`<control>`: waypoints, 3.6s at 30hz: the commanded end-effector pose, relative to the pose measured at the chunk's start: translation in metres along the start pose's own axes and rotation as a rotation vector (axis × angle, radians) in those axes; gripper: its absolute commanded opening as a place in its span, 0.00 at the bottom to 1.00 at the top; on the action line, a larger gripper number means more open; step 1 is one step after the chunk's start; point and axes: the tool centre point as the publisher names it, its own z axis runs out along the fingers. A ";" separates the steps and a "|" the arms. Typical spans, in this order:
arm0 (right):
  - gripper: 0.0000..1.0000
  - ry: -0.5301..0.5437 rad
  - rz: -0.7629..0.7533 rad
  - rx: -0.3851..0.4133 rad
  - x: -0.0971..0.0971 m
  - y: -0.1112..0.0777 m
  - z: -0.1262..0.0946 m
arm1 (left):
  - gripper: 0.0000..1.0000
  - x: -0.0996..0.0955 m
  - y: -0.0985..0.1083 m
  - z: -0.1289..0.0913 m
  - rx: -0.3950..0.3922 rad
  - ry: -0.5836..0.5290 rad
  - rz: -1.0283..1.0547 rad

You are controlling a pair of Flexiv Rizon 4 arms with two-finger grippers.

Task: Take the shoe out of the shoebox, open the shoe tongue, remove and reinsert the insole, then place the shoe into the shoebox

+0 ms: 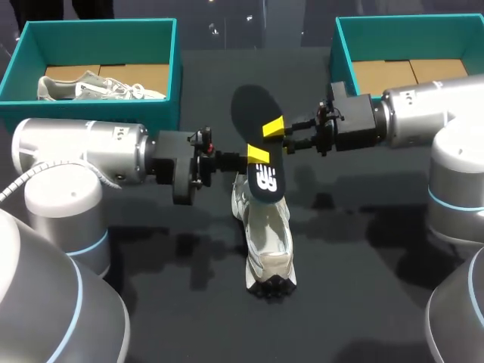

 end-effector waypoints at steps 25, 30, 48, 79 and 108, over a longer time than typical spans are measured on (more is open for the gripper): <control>0.20 0.029 0.012 0.002 -0.005 -0.002 0.009 | 0.00 0.006 0.011 0.007 -0.029 0.011 0.010; 0.20 0.037 0.013 0.006 -0.005 -0.002 0.010 | 0.00 0.007 0.012 0.010 -0.031 0.013 0.014; 0.00 0.056 0.009 0.021 -0.005 -0.004 0.011 | 0.96 0.008 0.016 0.008 -0.052 0.029 0.008; 0.00 0.083 0.053 -0.009 -0.016 -0.018 0.001 | 1.00 -0.024 0.051 -0.088 -0.085 0.184 0.045; 0.00 0.083 0.053 -0.009 -0.016 -0.018 0.001 | 1.00 -0.094 0.086 -0.072 0.059 1.033 0.059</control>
